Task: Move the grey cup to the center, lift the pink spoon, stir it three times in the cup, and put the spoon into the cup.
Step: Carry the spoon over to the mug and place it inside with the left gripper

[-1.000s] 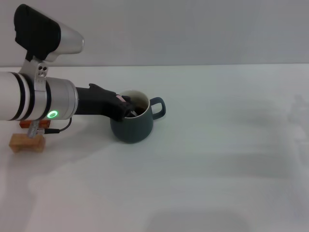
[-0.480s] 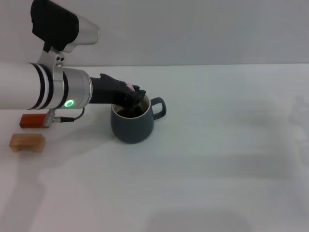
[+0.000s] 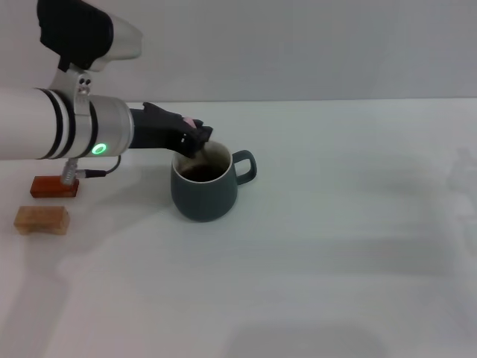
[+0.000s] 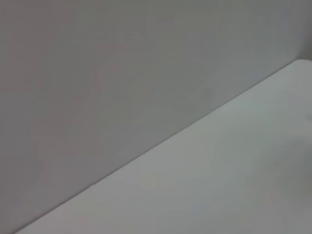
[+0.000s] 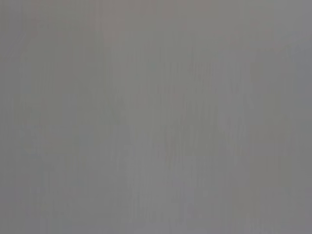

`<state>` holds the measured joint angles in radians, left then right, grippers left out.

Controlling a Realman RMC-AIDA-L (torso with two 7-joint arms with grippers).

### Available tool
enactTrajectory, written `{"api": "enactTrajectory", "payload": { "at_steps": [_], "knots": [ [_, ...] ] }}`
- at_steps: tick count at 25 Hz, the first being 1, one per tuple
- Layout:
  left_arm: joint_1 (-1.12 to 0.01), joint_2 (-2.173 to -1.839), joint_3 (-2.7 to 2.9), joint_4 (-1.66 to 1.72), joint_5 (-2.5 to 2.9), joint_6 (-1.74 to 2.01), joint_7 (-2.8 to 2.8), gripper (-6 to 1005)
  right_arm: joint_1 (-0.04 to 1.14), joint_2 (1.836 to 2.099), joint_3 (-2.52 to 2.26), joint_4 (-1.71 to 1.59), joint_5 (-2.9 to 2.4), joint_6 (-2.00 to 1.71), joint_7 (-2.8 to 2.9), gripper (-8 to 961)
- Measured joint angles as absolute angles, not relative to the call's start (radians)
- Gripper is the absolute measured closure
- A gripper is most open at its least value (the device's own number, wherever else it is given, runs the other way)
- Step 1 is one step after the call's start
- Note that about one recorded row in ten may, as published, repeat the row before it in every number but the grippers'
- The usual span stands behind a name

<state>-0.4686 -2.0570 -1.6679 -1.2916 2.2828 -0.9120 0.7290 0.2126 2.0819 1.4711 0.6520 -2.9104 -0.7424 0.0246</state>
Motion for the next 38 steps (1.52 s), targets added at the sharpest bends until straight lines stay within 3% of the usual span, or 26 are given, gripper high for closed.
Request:
{"api": "enactTrajectory", "payload": {
  "at_steps": [21,38],
  "knots": [
    [-0.41,-2.059,-1.683,-1.387,2.322,-1.021,0.719,842,0.218,2.08,1.47,0.65,-2.911,-0.742,0.025,923],
    [-0.447,-2.064,-1.63,-1.349,2.303,-0.945,0.719,841,0.215,2.082,1.468,0.652,-2.914,-0.742,0.025,922]
  ]
}}
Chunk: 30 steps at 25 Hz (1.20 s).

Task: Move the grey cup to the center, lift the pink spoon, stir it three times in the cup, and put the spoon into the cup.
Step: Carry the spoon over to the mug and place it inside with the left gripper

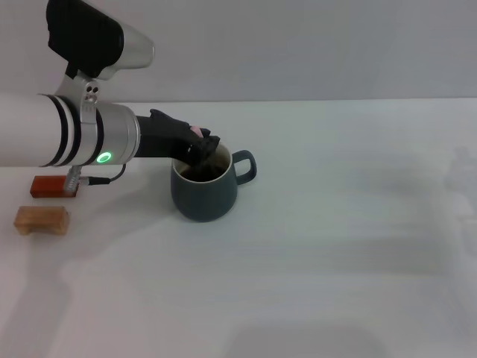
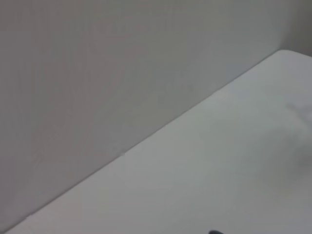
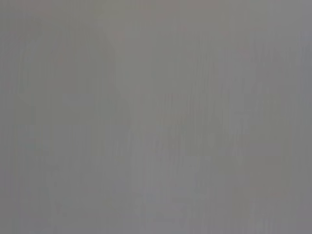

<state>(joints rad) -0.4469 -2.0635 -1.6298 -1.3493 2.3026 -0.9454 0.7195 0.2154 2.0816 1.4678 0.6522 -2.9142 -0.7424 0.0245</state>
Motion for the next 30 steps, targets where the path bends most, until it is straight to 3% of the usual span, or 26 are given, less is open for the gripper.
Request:
{"api": "enactTrajectory", "payload": {
  "at_steps": [30],
  "knots": [
    [-0.434,-2.061,-1.654,-1.339,2.331,-0.994,0.718,839,0.216,2.08,1.468,0.666,-2.916,-0.738,0.025,923]
  ]
}}
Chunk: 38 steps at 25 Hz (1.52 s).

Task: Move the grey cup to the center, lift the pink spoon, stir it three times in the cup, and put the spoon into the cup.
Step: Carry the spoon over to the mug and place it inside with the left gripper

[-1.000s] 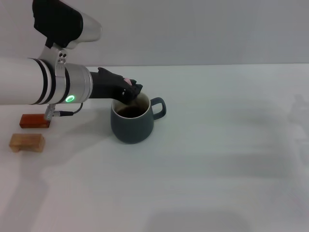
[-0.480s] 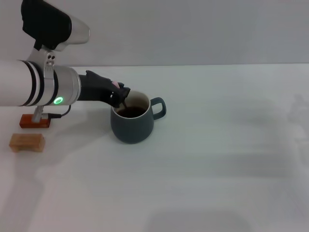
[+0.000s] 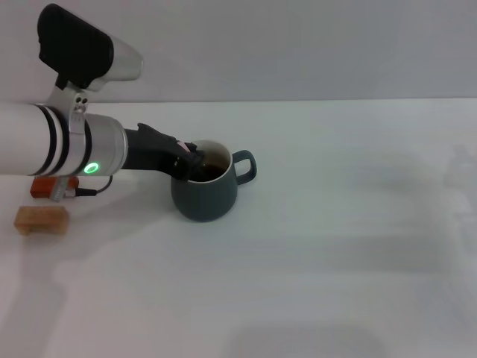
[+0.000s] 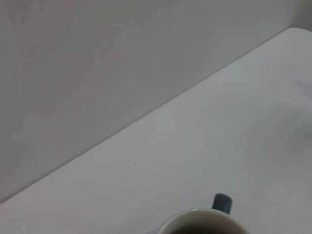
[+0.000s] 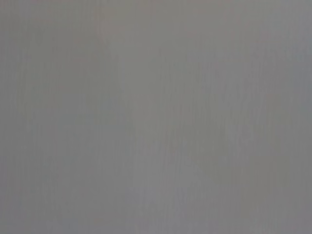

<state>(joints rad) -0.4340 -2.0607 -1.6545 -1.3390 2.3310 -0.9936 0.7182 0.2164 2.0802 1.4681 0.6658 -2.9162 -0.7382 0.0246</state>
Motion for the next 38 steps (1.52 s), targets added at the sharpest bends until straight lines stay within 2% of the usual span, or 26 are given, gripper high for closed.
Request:
{"api": "enactTrajectory", "payload": {
  "at_steps": [23,38],
  "knots": [
    [-0.461,-2.061,-1.617,-1.283,2.283,-0.834,0.716,837,0.215,2.082,1.466,0.666,-2.916,-0.735,0.025,924],
    [-0.396,-2.057,-1.67,-1.36,2.325,-0.952,0.715,836,0.223,2.079,1.453,0.666,-2.915,-0.735,0.026,923]
  ]
}}
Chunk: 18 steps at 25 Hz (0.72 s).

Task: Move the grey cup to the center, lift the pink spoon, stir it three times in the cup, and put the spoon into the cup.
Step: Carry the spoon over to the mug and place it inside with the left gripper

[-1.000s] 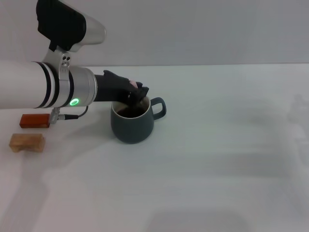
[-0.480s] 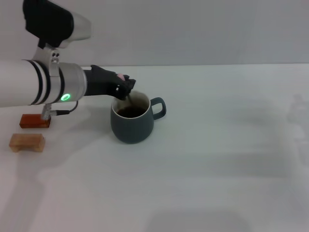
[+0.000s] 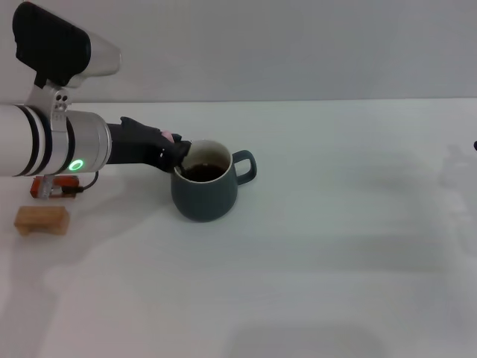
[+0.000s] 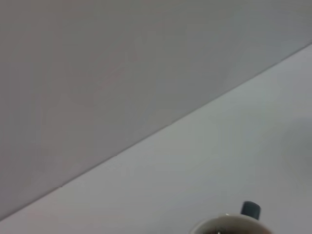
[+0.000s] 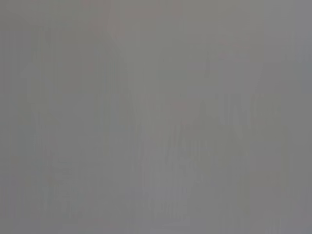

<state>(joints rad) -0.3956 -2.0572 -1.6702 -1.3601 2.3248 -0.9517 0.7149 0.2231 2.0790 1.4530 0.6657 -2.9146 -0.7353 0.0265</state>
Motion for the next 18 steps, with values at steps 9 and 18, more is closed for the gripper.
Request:
{"api": "enactTrajectory", "payload": {
  "at_steps": [9,18],
  "knots": [
    [-0.371,-2.064,-1.634,-1.385,2.28,-0.961,0.712,835,0.222,2.078,1.453,0.666,-2.915,-0.741,0.028,922],
    [-0.349,-2.064,-1.626,-1.382,2.237,-0.925,0.718,834,0.215,2.078,1.453,0.666,-2.916,-0.741,0.028,923]
  ]
}}
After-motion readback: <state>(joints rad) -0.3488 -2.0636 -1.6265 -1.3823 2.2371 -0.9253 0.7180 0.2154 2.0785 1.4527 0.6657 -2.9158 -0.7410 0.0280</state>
